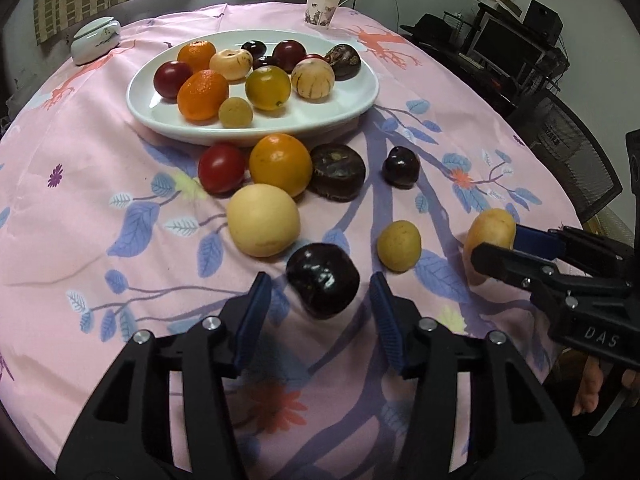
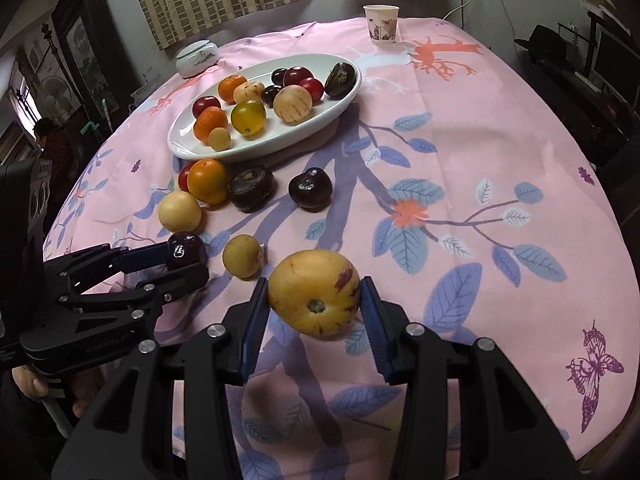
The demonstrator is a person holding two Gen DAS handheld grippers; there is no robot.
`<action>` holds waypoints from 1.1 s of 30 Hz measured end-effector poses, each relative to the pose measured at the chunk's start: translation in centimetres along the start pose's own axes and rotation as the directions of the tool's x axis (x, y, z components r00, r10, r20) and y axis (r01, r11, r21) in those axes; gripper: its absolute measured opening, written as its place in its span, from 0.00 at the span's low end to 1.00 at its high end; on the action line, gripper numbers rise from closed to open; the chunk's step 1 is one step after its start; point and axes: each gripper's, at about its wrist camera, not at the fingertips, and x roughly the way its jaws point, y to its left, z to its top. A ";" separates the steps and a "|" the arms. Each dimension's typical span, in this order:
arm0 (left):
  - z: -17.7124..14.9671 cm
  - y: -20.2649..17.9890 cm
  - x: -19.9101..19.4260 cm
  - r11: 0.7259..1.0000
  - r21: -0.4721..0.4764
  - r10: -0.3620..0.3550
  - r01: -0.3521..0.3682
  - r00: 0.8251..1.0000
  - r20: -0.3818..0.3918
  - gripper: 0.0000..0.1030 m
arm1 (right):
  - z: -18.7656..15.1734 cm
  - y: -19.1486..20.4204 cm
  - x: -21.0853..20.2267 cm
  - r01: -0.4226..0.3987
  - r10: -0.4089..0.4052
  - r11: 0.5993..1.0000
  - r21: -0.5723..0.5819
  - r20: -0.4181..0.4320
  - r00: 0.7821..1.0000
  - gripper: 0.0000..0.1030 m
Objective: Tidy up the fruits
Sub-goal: 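Grasp a dark cherry with the left tool while the right tool grasps another speckled melon, then carry the dark cherry and speckled melon onto the plate and release both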
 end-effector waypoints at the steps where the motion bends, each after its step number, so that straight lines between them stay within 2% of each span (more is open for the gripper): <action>1: 0.1 -0.2 0.2 1.000 0.005 0.006 -0.006 1.000 0.006 0.50 | -0.1 0.0 0.3 -0.002 0.002 1.000 -0.001 -0.008 1.000 0.44; 3: 0.2 -0.3 0.2 0.999 0.003 0.033 -0.033 0.999 0.018 0.37 | -0.1 0.2 0.5 -0.001 0.001 1.000 -0.004 -0.008 1.000 0.45; 4: 0.2 -0.1 0.0 1.000 -0.004 0.021 -0.020 1.000 0.023 0.35 | -0.1 0.3 0.5 0.001 -0.001 1.000 -0.004 -0.007 1.000 0.45; 7: 0.3 0.7 -0.5 0.999 -0.032 -0.013 0.013 1.000 0.026 0.35 | 0.0 0.4 0.5 -0.006 0.006 1.000 0.002 -0.010 1.000 0.45; 15: -0.4 1.6 -3.6 0.999 -0.041 -0.024 0.028 0.996 0.082 0.35 | 0.5 2.5 0.2 -0.029 0.029 0.999 -0.034 -0.004 1.000 0.45; 28: -0.8 5.0 -7.2 0.995 -0.093 -0.018 0.032 0.988 0.151 0.35 | 1.7 5.7 0.0 -0.054 0.055 0.996 -0.076 0.012 0.998 0.45; 33: 0.7 6.3 -7.6 0.995 -0.102 0.000 0.016 0.988 0.157 0.35 | 3.3 6.5 0.6 -0.065 0.065 0.992 -0.108 0.000 0.998 0.45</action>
